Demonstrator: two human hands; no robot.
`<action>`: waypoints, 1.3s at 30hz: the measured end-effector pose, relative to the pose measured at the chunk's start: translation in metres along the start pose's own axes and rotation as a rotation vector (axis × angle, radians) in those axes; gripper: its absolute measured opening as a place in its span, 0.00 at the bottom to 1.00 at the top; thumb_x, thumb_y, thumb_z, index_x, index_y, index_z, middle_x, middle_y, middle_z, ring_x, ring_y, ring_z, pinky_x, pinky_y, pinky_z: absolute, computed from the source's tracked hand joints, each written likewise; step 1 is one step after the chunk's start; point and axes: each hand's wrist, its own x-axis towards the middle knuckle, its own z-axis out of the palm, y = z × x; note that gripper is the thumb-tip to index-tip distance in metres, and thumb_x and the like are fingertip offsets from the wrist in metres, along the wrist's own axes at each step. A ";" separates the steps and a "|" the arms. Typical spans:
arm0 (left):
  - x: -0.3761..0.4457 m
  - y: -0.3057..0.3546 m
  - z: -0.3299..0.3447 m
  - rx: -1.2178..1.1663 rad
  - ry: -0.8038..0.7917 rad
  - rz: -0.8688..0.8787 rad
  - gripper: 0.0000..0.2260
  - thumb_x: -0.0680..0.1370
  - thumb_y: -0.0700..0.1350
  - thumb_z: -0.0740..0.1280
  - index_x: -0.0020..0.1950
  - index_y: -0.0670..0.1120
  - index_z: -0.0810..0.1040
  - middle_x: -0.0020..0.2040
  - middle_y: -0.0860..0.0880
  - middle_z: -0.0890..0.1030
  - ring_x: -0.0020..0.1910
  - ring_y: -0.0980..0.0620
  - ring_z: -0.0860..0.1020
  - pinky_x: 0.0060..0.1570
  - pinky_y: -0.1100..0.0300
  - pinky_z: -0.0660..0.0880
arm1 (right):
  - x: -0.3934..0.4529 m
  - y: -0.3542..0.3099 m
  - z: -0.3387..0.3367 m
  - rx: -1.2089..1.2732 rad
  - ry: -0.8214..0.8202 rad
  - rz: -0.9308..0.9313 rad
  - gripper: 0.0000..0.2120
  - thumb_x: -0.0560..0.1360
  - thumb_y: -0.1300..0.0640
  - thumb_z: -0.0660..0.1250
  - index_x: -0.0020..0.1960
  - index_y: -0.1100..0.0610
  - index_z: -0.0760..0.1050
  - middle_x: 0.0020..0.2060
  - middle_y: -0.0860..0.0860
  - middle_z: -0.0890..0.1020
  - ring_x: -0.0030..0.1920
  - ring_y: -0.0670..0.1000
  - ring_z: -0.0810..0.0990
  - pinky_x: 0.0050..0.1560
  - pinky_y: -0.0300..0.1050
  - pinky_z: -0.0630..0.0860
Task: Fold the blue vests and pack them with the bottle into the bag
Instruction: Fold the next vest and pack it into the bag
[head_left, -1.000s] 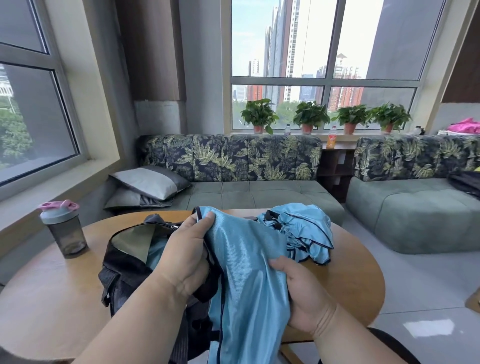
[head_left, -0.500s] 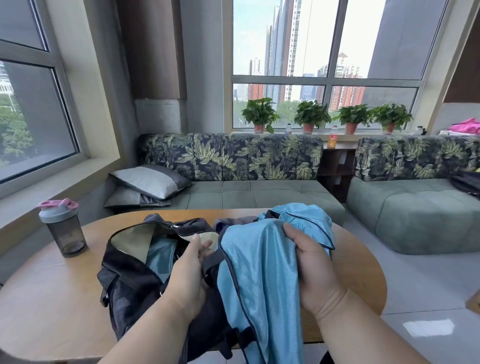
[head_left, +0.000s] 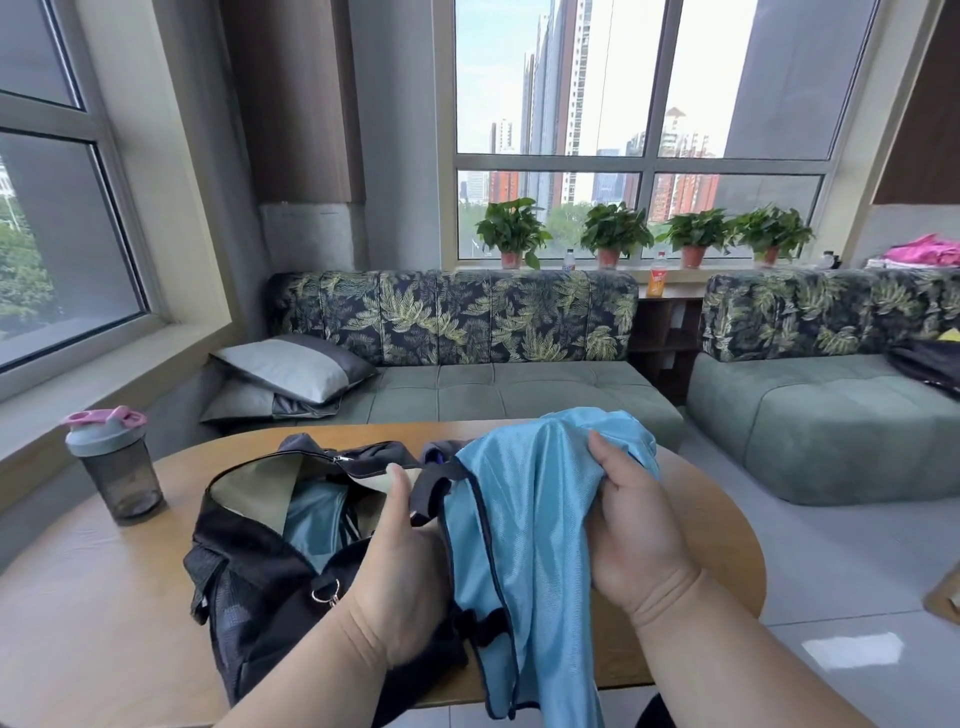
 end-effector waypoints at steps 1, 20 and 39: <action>0.002 -0.001 -0.003 0.005 -0.016 -0.014 0.48 0.71 0.82 0.49 0.74 0.49 0.79 0.74 0.42 0.77 0.73 0.40 0.76 0.78 0.38 0.61 | 0.000 -0.003 -0.001 0.006 0.024 -0.022 0.27 0.86 0.45 0.54 0.64 0.63 0.84 0.61 0.62 0.85 0.59 0.60 0.86 0.58 0.57 0.82; 0.009 -0.008 0.005 0.540 0.340 0.164 0.21 0.83 0.60 0.65 0.49 0.44 0.88 0.49 0.43 0.88 0.51 0.44 0.86 0.59 0.46 0.78 | 0.003 0.005 -0.008 -0.050 0.013 0.035 0.28 0.86 0.44 0.56 0.55 0.62 0.88 0.59 0.63 0.85 0.55 0.60 0.87 0.60 0.57 0.79; 0.014 -0.008 -0.007 0.140 0.043 0.226 0.16 0.83 0.50 0.67 0.66 0.43 0.83 0.67 0.38 0.82 0.65 0.38 0.81 0.70 0.40 0.74 | 0.002 0.007 -0.011 -0.052 -0.018 0.072 0.29 0.85 0.42 0.55 0.61 0.62 0.85 0.65 0.64 0.82 0.63 0.62 0.84 0.64 0.59 0.79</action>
